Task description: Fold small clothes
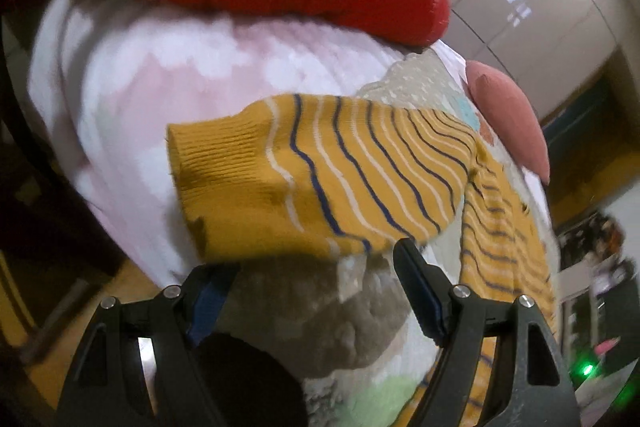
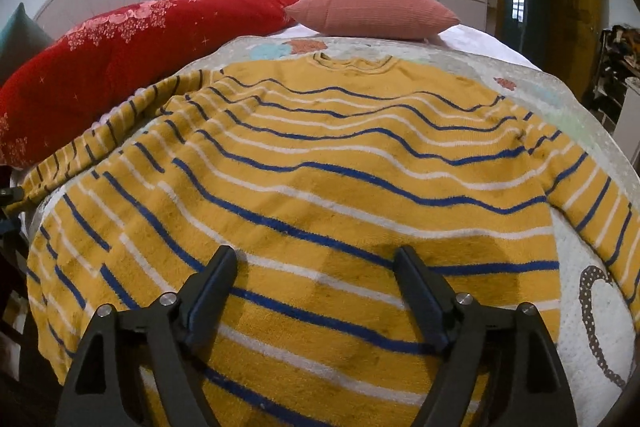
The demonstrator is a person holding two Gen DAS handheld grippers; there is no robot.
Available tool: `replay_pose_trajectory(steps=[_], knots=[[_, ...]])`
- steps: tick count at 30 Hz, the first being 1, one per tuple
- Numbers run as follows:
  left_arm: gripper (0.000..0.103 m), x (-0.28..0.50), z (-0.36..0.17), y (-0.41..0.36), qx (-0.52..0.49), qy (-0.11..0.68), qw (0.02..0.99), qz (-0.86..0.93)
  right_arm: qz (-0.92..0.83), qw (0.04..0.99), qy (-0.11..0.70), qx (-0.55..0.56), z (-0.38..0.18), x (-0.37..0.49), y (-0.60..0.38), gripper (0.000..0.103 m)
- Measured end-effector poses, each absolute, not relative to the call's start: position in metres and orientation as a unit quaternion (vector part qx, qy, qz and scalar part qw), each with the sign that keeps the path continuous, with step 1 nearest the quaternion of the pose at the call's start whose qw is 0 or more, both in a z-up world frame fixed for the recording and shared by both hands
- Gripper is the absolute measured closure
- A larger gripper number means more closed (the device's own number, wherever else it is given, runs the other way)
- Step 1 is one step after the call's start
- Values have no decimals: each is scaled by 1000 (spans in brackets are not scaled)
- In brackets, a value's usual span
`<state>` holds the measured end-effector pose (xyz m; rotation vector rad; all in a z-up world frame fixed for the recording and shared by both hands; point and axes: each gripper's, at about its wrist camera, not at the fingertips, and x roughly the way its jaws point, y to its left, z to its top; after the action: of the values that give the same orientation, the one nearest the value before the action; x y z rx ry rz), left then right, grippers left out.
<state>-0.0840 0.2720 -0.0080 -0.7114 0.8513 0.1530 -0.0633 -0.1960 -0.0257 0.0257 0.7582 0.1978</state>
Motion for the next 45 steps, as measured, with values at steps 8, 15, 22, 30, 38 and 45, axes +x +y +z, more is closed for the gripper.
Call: replay_pose_trajectory(steps=[8, 15, 22, 30, 38, 45], knots=[[95, -69, 1, 304, -350, 380, 850, 105, 87, 925, 371, 0, -26, -62, -191, 16], [98, -51, 70, 322, -250, 327, 896, 166, 84, 924, 372, 0, -27, -61, -191, 15], [99, -9, 154, 290, -152, 277, 934, 169, 131, 911, 384, 77, 6, -77, -210, 16], [99, 47, 182, 102, -83, 296, 950, -43, 119, 909, 379, 127, 13, -119, -257, 16], [99, 78, 113, -122, -49, 386, 891, -235, 45, 901, 367, 229, 4, -156, -341, 16], [78, 88, 34, -187, -48, 483, 827, -285, 11, 879, 370, 301, -9, -166, -390, 16]])
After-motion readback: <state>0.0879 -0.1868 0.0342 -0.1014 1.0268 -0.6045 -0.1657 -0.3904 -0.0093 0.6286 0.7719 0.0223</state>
